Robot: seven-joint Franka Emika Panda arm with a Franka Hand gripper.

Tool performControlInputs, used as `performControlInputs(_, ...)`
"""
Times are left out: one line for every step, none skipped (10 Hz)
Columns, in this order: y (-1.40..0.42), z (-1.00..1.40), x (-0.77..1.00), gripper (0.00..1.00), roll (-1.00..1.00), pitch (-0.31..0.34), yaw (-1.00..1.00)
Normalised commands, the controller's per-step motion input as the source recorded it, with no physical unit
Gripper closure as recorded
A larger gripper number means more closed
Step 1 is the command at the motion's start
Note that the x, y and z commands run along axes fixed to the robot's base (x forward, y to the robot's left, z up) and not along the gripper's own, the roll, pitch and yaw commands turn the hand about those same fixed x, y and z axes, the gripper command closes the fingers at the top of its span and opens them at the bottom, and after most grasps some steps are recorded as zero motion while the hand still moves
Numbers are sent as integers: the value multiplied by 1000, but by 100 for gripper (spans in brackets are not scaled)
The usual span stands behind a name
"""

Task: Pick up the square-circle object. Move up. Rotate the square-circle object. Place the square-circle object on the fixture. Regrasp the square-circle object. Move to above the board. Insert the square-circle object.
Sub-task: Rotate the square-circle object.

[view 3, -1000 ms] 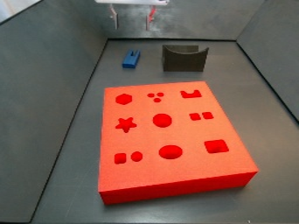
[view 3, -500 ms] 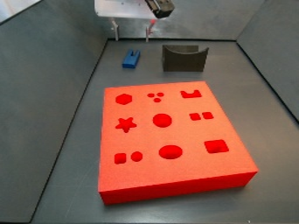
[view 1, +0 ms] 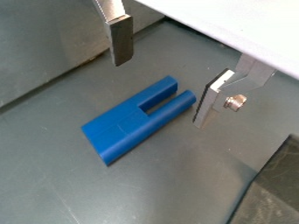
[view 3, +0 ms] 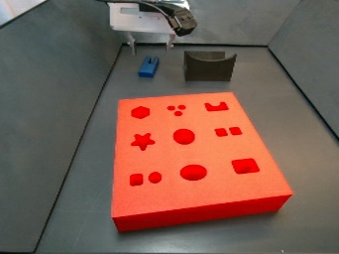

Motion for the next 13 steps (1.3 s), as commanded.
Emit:
performControlInputs(24,-601,38,0,-187,-114,-9)
performControlInputs(26,-565,41,0,-194,-113,-7)
performControlInputs(25,-496,40,0,-204,-123,-5)
performControlInputs(26,-440,33,0,-210,-134,-4)
performControlInputs(25,-401,30,0,-214,-138,-5)
performControlInputs(26,-358,33,0,-221,-138,-8)
performControlInputs(34,-319,36,0,-221,-139,-10)
performControlInputs(35,-290,33,0,-217,-141,-16)
performControlInputs(35,-258,29,0,-213,-144,-19)
performControlInputs(34,-202,24,0,-215,-148,-23)
performControlInputs(37,-161,26,0,-217,-148,-26)
performControlInputs(35,-158,19,0,-218,-142,-24)
performControlInputs(35,-158,19,0,-217,-142,-23)
